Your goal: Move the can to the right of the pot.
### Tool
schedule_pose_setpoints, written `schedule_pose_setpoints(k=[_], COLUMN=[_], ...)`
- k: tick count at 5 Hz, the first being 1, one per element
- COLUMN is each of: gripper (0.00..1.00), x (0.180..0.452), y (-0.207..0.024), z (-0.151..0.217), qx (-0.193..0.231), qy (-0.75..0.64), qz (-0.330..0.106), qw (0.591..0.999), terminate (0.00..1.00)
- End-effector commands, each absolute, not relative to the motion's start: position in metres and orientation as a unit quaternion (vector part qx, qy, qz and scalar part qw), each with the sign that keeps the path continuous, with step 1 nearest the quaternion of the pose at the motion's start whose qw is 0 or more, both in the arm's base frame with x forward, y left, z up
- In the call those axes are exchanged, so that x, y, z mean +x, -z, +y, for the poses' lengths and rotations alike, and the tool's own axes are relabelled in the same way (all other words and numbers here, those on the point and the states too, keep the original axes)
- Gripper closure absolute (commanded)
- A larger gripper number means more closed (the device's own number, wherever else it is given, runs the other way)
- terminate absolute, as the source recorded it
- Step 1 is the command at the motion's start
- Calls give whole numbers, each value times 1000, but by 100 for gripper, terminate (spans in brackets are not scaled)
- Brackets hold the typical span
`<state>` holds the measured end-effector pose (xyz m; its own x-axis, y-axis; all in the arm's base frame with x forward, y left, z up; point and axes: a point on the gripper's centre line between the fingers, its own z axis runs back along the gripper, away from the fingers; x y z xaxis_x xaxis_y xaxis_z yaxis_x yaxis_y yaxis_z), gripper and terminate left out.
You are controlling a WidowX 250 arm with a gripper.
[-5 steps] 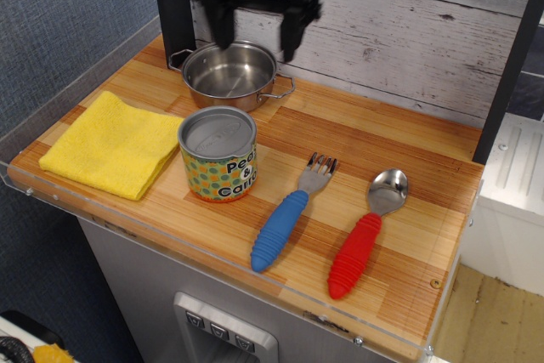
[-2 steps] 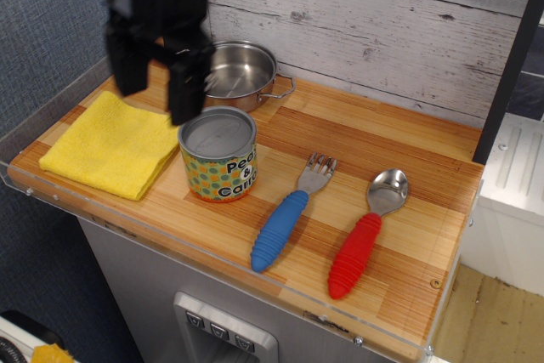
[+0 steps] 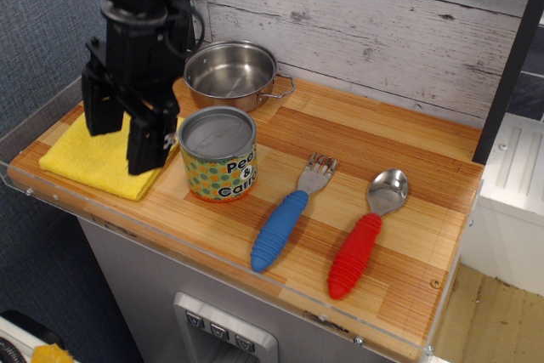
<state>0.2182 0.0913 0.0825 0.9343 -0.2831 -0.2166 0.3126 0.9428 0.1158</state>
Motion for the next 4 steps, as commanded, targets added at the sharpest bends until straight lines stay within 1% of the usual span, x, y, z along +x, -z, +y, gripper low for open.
schedule_pose_setpoints(k=[1,3,4], gripper=[0,0,0], x=[247,278,288], y=[-77,-73,-73], z=[90,82,78], qx=[98,82,85], qy=[169,196,199], qz=[61,18,6], qw=[979,977,976], terminate=[0,0,0])
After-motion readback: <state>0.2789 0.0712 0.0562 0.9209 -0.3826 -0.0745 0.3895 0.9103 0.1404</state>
